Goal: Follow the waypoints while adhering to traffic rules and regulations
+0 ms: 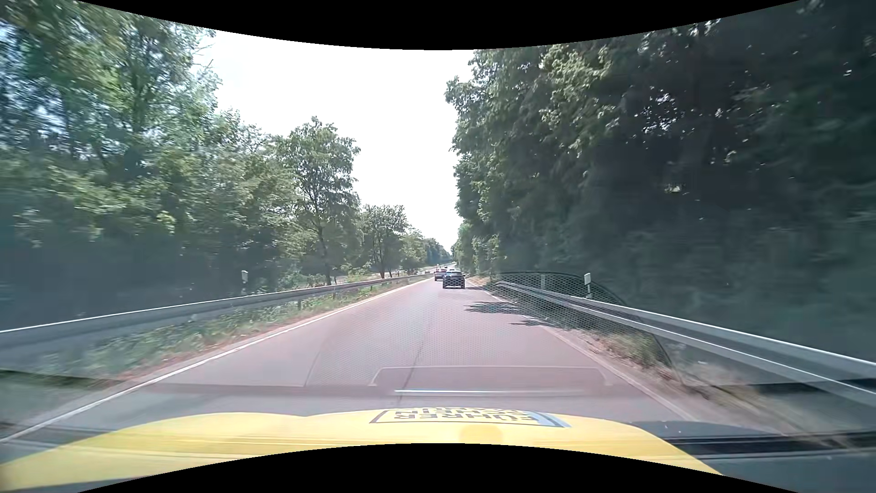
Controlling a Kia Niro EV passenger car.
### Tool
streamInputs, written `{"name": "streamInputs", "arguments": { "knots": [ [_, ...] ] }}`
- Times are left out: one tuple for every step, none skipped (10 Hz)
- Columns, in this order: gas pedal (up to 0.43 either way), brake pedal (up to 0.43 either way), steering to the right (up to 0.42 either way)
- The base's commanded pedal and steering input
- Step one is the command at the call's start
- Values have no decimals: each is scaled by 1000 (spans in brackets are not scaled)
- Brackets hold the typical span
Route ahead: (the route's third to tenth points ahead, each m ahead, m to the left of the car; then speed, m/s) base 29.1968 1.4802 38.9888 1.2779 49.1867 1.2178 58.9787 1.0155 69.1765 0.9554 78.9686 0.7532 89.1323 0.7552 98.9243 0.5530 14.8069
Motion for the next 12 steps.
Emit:
{"name": "streamInputs", "arguments": {
  "knots": [
    [67, 0, -1],
    [67, 0, -1],
    [67, 0, -1],
    [67, 0, -1],
    [67, 0, -1],
    [67, 0, -1],
    [67, 0, -1],
    [67, 0, -1],
    [67, 0, -1],
    [67, 0, -1],
    [67, 0, -1],
    [79, 0, -1]
  ]
}}
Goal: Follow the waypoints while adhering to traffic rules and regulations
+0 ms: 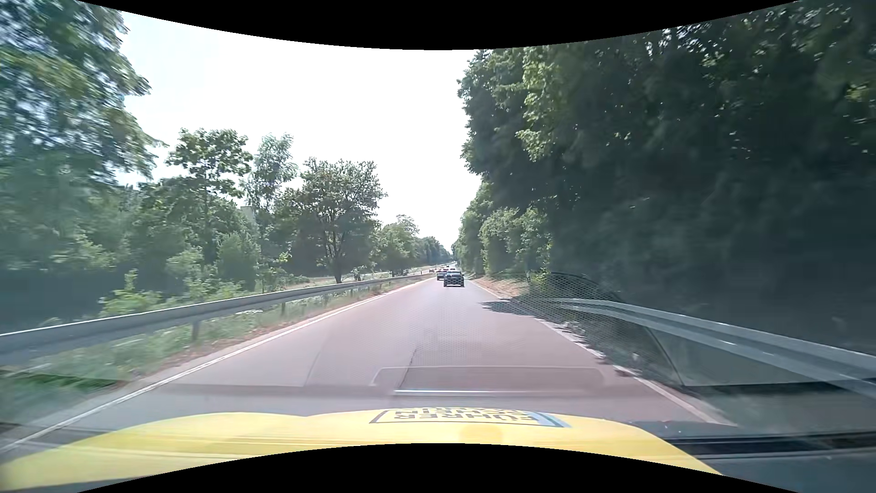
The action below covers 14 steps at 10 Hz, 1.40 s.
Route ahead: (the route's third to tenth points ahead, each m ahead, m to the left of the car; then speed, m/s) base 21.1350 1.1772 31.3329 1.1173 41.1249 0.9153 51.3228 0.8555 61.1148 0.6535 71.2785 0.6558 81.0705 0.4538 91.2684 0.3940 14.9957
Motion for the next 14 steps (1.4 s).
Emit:
{"name": "streamInputs", "arguments": {
  "knots": [
    [79, 0, -1],
    [79, 0, -1],
    [79, 0, -1],
    [79, 0, -1],
    [79, 0, -1],
    [79, 0, -1],
    [79, 0, -1],
    [79, 0, -1],
    [79, 0, -1],
    [79, 0, -1],
    [79, 0, 1],
    [79, 0, 1],
    [79, 0, 1],
    [79, 0, 0]
  ]
}}
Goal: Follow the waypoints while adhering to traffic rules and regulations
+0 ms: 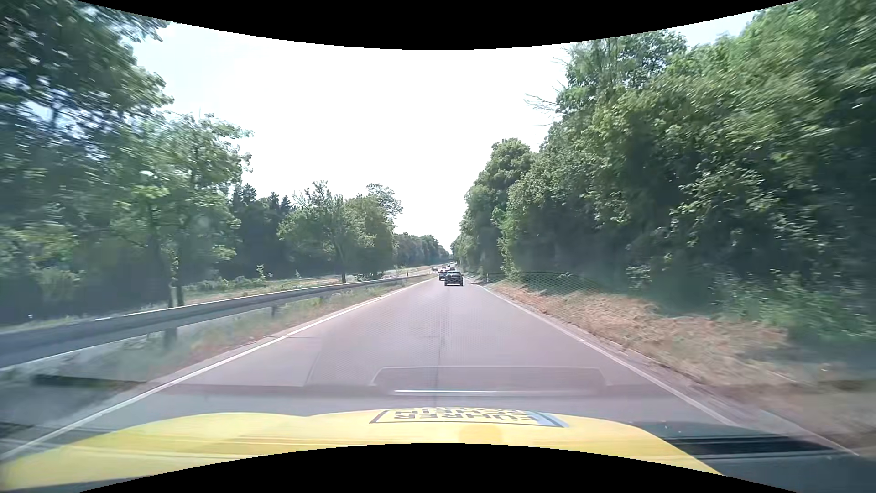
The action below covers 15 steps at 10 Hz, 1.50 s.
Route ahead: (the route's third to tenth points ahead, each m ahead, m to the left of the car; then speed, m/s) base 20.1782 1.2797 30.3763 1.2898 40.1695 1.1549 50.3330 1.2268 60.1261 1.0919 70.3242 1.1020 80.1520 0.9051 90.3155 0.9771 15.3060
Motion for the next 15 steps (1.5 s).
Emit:
{"name": "streamInputs", "arguments": {
  "knots": [
    [79, 0, 0],
    [79, 0, 0],
    [79, 0, 1],
    [79, 0, 0],
    [79, 0, 1],
    [79, 0, 1],
    [79, 0, 0],
    [79, 0, 1],
    [79, 0, 0],
    [79, 0, 1],
    [79, 0, 0],
    [67, 0, 0],
    [67, 0, 1],
    [67, 0, 0],
    [67, 0, 0]
  ]
}}
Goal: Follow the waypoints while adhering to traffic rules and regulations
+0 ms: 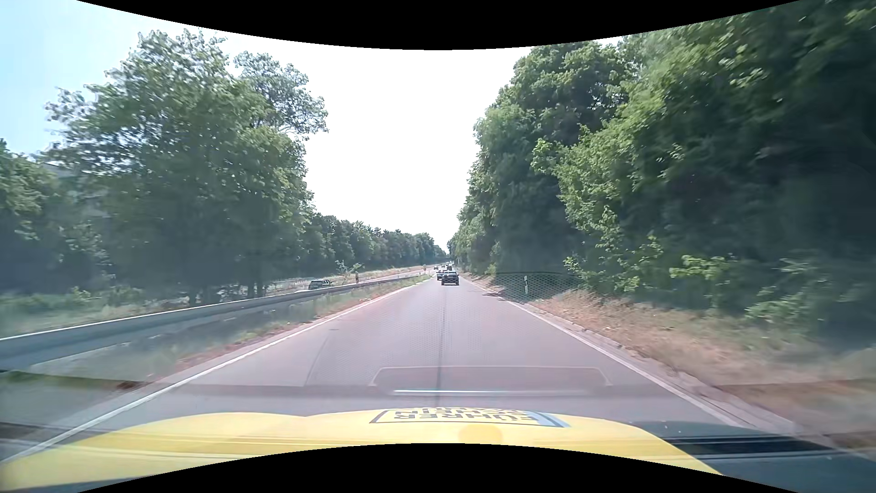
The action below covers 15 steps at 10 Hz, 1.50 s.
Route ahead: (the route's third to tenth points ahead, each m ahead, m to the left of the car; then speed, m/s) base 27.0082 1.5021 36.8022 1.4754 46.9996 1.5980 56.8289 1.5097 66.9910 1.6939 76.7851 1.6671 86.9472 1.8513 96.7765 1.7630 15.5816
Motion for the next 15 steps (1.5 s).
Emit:
{"name": "streamInputs", "arguments": {
  "knots": [
    [67, 0, 0],
    [67, 0, 0],
    [67, 0, 0],
    [67, 0, 0],
    [67, 0, 0],
    [67, 0, 0],
    [67, 0, 0],
    [67, 0, 0],
    [67, 0, -1],
    [67, 0, -2],
    [67, 0, -2],
    [67, 0, -1],
    [67, 0, -1],
    [67, 0, -2],
    [67, 0, -1]
  ]
}}
